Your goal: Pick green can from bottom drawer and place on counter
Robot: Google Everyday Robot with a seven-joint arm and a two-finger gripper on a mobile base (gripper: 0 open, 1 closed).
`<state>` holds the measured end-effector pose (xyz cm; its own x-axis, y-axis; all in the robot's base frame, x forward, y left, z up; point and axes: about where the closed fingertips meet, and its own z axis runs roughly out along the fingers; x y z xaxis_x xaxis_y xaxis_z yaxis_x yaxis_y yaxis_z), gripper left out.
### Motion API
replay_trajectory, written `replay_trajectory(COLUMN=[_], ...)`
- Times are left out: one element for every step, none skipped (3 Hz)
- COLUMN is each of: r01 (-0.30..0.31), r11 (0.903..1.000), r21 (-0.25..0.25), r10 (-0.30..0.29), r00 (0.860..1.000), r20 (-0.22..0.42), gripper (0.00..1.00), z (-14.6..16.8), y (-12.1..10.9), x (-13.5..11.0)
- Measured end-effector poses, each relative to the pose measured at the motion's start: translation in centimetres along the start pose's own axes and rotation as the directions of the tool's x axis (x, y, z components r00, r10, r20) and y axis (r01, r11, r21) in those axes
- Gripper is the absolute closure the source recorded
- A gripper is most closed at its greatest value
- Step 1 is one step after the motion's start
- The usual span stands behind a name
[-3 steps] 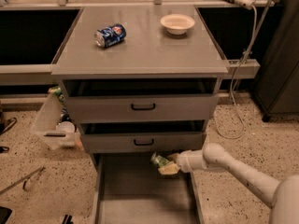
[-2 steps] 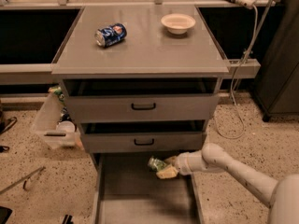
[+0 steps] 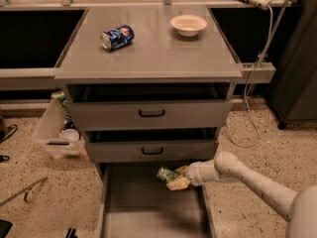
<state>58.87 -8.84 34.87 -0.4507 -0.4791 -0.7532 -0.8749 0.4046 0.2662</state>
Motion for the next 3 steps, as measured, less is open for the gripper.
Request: replay_trajectory(r01=[0.04,0.061,0.101], r11=[0.999,0.998,0.9945], r21=[-0.019,-0.016,-0.028], r10=[-0.04,-0.059,-0.098], r00=[0.999,0.996,0.99], r20=[0.029,0.062,0.097], gripper=[1.0,1.0,1.0], z=[-4.1,-9.7,-14.4], y=[2.0,4.0,4.9], x=[-3.2,-8.7,-15.4])
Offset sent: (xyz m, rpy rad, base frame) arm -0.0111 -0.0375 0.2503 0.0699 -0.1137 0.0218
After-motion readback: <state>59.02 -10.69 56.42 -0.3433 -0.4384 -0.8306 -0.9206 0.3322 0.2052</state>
